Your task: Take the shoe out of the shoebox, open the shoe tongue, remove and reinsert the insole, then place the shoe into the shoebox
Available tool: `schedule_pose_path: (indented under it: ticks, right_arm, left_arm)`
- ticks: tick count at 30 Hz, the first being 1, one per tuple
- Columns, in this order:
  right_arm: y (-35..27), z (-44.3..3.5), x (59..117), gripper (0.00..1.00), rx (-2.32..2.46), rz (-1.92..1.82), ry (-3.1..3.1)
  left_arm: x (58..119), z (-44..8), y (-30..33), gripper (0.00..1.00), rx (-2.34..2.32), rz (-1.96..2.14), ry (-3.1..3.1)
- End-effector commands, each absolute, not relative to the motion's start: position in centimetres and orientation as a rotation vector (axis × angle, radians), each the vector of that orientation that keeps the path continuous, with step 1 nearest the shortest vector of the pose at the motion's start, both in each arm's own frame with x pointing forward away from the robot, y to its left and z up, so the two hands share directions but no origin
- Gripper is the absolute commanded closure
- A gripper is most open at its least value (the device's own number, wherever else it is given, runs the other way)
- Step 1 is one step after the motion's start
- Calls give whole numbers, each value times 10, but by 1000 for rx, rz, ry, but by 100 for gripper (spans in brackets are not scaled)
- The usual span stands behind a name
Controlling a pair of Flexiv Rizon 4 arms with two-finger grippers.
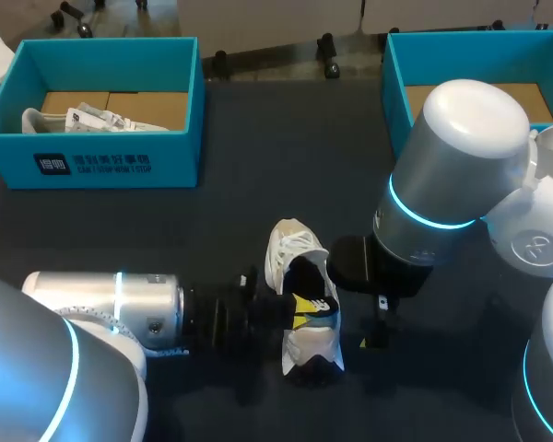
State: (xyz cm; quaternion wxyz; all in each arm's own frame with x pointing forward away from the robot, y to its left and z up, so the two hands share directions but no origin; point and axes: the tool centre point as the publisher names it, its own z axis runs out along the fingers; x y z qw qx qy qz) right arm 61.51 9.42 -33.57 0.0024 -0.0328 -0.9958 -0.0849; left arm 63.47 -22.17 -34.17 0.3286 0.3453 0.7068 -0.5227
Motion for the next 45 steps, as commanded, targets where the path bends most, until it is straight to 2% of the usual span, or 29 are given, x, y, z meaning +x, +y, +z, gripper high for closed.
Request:
schedule_pose_path:
  ticks: [1,11,12,14,16,23,26,30,31,33,45]
  right_arm:
    - [94,-337,614,0,-105,-269,-3125]
    - [94,-337,614,0,-105,-269,-3125]
    - [94,-337,614,0,-105,-269,-3125]
    - [94,-337,614,0,-105,-269,-3125]
    - [94,-337,614,0,-105,-269,-3125]
    - [94,-337,614,0,-105,-269,-3125]
    - [94,-337,614,0,-105,-269,-3125]
    - [94,-337,614,0,-105,-269,-3125]
    - [94,-337,614,0,-105,-269,-3125]
    - [94,-337,614,0,-105,-269,-3125]
    - [94,-337,614,0,-105,-269,-3125]
  left_arm:
    - [641,-344,-225,100,906,-1345,1853]
    - [643,-345,-221,100,889,-1358,1882]
    - [642,-344,-220,97,884,-1369,1894]
    - [640,-342,-218,83,876,-1384,1904]
    - [639,-338,-216,74,863,-1410,1911]
    - [635,-330,-215,65,852,-1448,1922]
    - [632,-329,-220,67,863,-1456,1920]
    - [627,-330,-224,75,882,-1466,1919]
    - [627,-330,-225,80,891,-1463,1917]
    - [626,-332,-226,100,908,-1454,1914]
    - [643,-349,-226,100,940,-1322,1920]
